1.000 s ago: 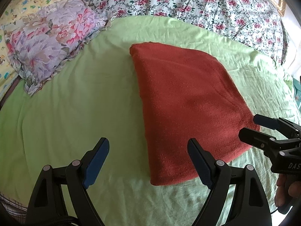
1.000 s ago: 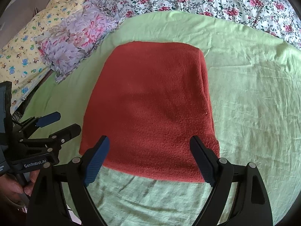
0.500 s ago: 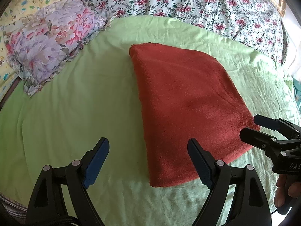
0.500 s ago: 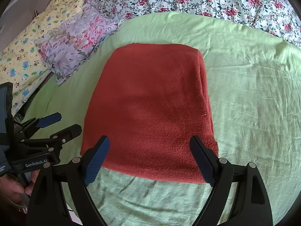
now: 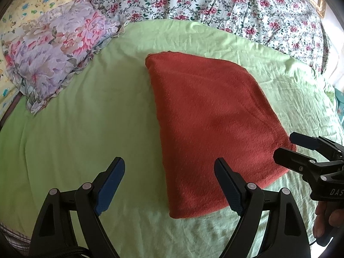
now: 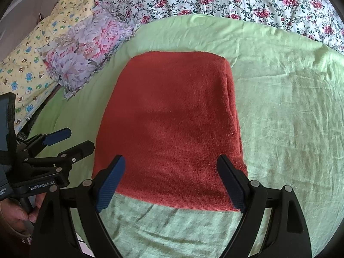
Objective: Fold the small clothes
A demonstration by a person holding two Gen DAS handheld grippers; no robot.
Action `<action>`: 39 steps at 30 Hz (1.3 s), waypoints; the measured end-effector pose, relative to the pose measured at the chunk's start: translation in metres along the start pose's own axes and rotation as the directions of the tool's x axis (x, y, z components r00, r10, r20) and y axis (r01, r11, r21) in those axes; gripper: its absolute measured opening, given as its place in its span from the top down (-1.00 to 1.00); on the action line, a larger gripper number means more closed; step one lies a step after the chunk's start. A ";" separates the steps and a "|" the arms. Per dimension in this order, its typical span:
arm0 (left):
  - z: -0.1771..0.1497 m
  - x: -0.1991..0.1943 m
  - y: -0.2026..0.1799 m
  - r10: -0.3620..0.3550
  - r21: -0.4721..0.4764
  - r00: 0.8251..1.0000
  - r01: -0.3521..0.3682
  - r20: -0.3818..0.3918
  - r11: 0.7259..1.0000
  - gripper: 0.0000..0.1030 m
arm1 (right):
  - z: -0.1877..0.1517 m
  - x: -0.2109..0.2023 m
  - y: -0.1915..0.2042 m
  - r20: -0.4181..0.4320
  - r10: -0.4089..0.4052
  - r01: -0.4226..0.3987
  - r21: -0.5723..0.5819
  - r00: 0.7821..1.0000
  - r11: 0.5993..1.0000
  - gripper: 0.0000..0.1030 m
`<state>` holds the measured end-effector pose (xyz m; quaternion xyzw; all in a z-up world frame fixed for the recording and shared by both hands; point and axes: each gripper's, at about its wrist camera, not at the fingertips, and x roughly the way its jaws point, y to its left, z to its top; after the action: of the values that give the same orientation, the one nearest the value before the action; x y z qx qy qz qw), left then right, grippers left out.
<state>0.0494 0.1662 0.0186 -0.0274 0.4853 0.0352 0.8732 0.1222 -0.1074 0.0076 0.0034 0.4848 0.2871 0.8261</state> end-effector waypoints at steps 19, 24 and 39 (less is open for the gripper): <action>0.004 0.004 -0.001 0.003 0.003 1.000 -0.003 -0.004 1.000 -0.66 | 0.004 0.001 -0.002 -0.001 0.004 -0.004 0.004 1.000 1.000 -0.69; 0.004 0.003 -0.002 0.004 0.001 1.000 -0.004 -0.005 1.000 -0.66 | 0.005 0.001 -0.003 0.000 0.005 -0.005 0.001 1.000 1.000 -0.69; 0.006 0.004 -0.001 0.008 -0.001 1.000 -0.008 0.005 1.000 -0.66 | 0.009 0.003 -0.003 0.002 0.007 -0.007 0.004 1.000 1.000 -0.69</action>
<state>0.0563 0.1659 0.0184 -0.0256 0.4831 0.0391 0.8743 0.1318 -0.1066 0.0087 0.0069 0.4844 0.2892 0.8256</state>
